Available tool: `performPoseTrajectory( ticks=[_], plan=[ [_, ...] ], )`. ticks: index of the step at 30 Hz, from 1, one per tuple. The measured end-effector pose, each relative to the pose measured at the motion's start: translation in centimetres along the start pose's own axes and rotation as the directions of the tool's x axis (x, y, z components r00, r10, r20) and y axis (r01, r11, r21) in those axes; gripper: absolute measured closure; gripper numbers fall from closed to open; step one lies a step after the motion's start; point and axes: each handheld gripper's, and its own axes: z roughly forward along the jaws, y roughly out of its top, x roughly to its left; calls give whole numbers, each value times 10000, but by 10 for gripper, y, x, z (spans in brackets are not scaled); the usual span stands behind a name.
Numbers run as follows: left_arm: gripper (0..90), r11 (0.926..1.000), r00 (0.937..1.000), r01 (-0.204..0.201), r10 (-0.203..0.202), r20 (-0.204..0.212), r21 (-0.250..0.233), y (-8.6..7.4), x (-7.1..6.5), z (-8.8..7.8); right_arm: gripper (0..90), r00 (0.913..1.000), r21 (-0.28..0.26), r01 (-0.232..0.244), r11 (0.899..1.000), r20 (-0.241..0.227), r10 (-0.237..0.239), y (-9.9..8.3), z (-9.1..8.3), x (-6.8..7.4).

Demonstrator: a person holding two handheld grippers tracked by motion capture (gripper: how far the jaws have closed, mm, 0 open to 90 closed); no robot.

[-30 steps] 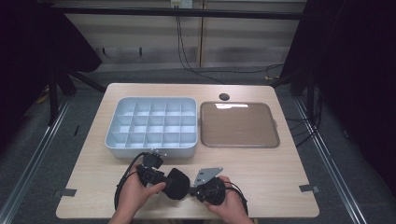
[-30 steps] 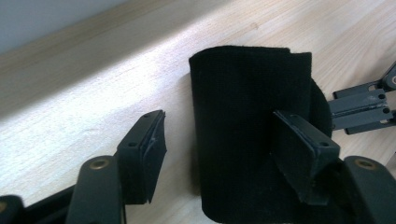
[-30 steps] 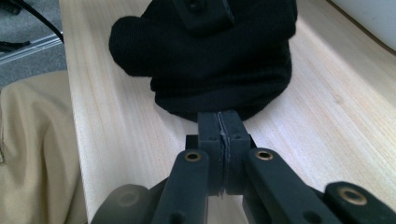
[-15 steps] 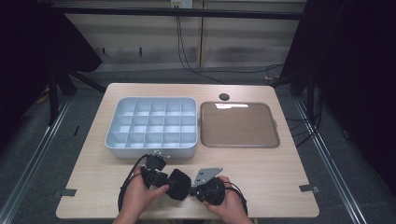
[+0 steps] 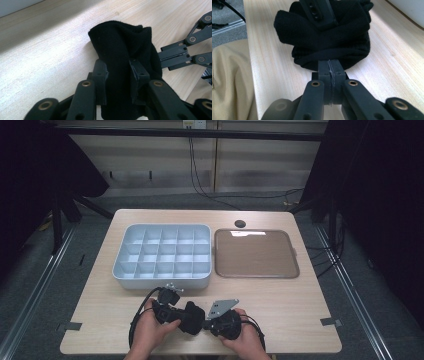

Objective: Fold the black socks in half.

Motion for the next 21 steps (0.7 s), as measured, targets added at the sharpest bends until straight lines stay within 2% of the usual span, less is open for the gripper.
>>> performPoseTrajectory(
  ticks=[2,4,10,13,16,21],
  plan=[
    [718,10000,10000,48,-48,67,82,1,2,-1,886,10000,-22,-22,10000,17,22,0,0,0],
    [719,9995,9993,293,-297,234,142,2,4,-2,865,10000,-60,-18,10000,22,18,-1,0,-1],
    [719,9989,9987,388,-395,322,244,4,10,-11,767,9996,-177,-100,9998,263,105,-3,-4,-5],
    [719,9989,9990,405,-409,192,216,5,15,-18,682,9992,-338,-262,9991,296,272,-4,-7,-8],
    [718,9988,9991,434,-435,21,206,6,19,-26,581,9980,-334,-321,9989,540,339,-7,-8,-11],
    [717,9984,9986,536,-535,-12,182,6,22,-34,429,9970,-322,-321,9990,694,343,-11,-7,-16]
  ],
)
